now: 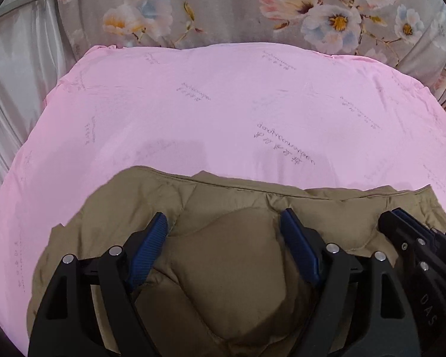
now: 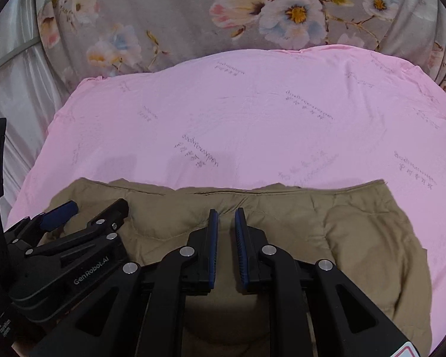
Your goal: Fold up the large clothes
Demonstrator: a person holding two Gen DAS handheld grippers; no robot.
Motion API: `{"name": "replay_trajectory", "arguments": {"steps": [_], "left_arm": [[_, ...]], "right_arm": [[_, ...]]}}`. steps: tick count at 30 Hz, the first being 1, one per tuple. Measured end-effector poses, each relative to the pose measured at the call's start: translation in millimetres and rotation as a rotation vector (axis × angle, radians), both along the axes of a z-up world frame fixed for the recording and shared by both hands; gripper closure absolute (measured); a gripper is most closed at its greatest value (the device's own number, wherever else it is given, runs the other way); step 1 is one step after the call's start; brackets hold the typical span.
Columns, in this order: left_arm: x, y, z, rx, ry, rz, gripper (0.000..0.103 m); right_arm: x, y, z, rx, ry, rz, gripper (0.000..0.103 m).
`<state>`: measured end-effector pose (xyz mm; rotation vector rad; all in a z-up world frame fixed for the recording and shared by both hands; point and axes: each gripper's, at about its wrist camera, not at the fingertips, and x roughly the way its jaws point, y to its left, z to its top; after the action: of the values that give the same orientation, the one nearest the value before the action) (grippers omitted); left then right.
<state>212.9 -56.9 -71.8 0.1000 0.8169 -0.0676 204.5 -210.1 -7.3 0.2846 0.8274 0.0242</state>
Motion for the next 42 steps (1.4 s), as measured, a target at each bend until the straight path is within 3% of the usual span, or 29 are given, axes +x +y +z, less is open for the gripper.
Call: {"name": "replay_trajectory", "arguments": {"steps": [12, 37, 42], "left_arm": [[-3, -9, -17, 0.064, -0.061, 0.020, 0.020], [-1, -15, -22, 0.116, -0.069, 0.047, 0.016], [0, -11, -21, 0.098, -0.061, 0.041, 0.015]], "right_arm": [[1, 19, -21, -0.112, -0.013, -0.018, 0.090], [2, 14, -28, -0.111, -0.018, -0.019, 0.090], [0, 6, -29, -0.066, -0.026, -0.021, 0.090]]}}
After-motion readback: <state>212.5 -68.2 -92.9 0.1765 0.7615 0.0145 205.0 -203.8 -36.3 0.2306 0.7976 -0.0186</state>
